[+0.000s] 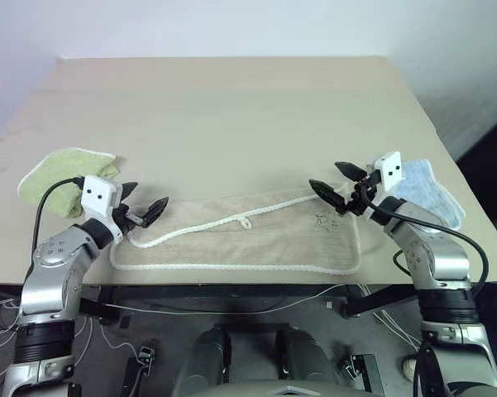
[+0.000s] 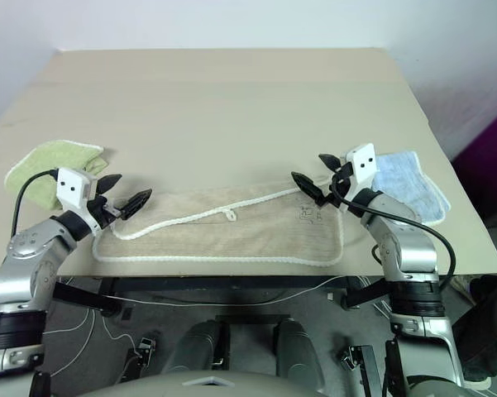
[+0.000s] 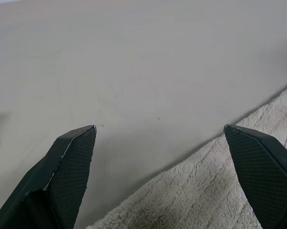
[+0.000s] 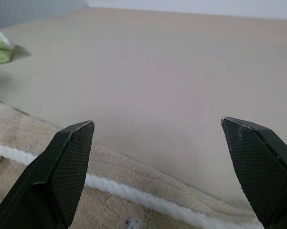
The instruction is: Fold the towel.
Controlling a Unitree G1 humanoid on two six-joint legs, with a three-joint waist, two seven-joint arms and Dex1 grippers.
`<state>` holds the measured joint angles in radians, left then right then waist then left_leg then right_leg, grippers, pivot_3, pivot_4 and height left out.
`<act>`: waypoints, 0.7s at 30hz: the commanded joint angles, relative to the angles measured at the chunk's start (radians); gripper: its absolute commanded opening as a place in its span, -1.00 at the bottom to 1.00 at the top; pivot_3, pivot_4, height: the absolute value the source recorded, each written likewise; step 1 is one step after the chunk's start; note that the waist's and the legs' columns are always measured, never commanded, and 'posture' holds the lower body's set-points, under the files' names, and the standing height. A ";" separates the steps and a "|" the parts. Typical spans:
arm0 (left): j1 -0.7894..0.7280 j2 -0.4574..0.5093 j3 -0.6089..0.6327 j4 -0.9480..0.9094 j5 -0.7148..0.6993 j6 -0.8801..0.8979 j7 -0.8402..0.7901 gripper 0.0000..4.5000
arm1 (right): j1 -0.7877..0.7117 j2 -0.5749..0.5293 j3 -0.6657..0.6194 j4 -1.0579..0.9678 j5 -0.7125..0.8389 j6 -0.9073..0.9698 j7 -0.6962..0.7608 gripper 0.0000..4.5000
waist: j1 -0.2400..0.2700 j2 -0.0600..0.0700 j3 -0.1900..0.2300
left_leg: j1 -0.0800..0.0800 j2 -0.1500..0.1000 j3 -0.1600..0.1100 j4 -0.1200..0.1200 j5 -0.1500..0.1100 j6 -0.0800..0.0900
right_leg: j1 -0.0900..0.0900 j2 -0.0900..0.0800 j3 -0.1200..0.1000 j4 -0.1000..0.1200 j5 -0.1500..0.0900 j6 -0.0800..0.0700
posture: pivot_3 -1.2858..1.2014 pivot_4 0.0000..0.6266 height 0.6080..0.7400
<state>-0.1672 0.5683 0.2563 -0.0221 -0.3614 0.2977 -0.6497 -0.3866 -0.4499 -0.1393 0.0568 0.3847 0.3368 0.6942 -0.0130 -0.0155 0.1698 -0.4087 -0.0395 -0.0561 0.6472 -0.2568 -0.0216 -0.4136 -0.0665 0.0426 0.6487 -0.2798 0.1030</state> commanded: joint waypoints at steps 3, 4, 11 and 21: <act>-0.001 0.015 0.016 -0.049 -0.006 -0.002 0.005 1.00 | -0.042 0.019 0.004 0.019 -0.011 -0.047 -0.010 0.99 | 0.000 0.000 0.000 | 0.000 0.000 0.000 0.000 0.000 0.000 | 0.000 0.000 0.000 0.000 0.000 0.000 | 0.03 -0.52 1.00; -0.002 0.015 0.016 -0.050 -0.006 0.000 0.007 1.00 | -0.046 0.019 0.004 0.022 -0.011 -0.050 -0.010 0.99 | 0.000 0.000 0.000 | 0.000 0.000 0.000 0.000 0.000 0.000 | 0.000 0.000 0.000 0.000 0.000 0.000 | 0.03 -0.52 1.00; 0.011 0.010 0.018 -0.074 -0.005 0.006 0.022 1.00 | -0.058 0.020 0.007 0.044 -0.015 -0.064 -0.003 0.99 | 0.000 0.000 0.000 | 0.000 0.000 0.000 0.000 0.000 0.000 | 0.000 0.000 0.000 0.000 0.000 0.000 | 0.03 -0.52 1.00; 0.023 -0.003 0.002 -0.088 -0.005 0.010 0.034 1.00 | -0.036 -0.024 -0.002 0.029 -0.032 -0.067 0.010 0.99 | 0.001 0.000 0.000 | 0.000 0.000 0.000 0.000 0.000 0.000 | 0.000 0.000 0.000 0.000 0.000 0.000 | 0.03 -0.52 1.00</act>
<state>-0.1399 0.5670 0.2555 -0.0637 -0.3610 0.3145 -0.6246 -0.4230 -0.4562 -0.1257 0.1190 0.3543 0.2955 0.6964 -0.0119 -0.0155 0.1698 -0.4087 -0.0395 -0.0561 0.6472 -0.2568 -0.0216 -0.4135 -0.0665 0.0425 0.6487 -0.2798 0.1031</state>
